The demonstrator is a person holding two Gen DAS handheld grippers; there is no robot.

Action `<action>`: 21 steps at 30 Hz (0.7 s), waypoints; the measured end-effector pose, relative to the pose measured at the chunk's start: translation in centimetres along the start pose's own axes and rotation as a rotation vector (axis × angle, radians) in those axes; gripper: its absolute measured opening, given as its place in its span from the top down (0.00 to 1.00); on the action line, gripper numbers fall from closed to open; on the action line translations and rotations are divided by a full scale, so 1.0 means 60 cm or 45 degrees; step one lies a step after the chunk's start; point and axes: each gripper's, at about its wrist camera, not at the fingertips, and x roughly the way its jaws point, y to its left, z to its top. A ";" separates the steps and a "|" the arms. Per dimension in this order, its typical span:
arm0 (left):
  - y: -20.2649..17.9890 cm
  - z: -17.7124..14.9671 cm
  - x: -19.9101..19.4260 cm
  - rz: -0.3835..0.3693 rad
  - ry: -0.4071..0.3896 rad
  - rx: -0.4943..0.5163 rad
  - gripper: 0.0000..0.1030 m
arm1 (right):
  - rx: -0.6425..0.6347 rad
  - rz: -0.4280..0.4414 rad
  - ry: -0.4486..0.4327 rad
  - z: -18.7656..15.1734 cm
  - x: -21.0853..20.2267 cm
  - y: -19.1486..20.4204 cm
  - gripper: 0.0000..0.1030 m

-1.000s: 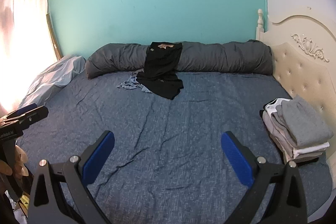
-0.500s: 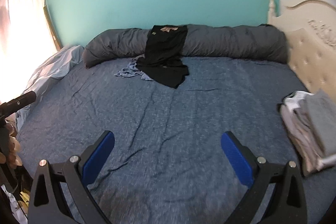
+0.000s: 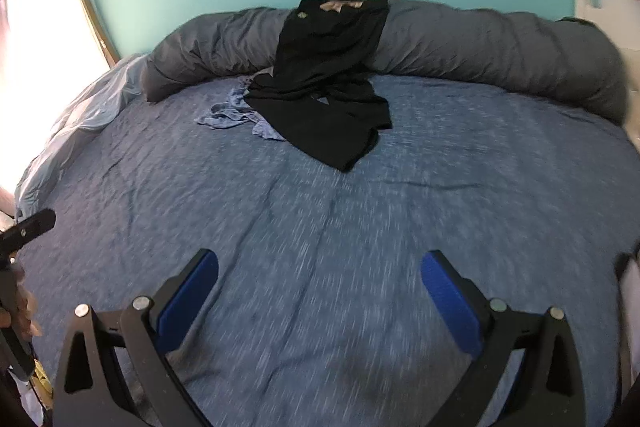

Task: Fold clothes
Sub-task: 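Reach the right tool to the black trousers and close on the waistband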

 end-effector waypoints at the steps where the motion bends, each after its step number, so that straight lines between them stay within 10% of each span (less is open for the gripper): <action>1: 0.008 0.004 0.025 0.005 0.004 -0.018 0.00 | -0.003 0.012 0.004 0.012 0.024 -0.009 0.01; 21: 0.117 0.057 0.265 0.055 0.179 -0.228 0.00 | -0.021 -0.049 0.199 0.220 0.421 -0.098 0.01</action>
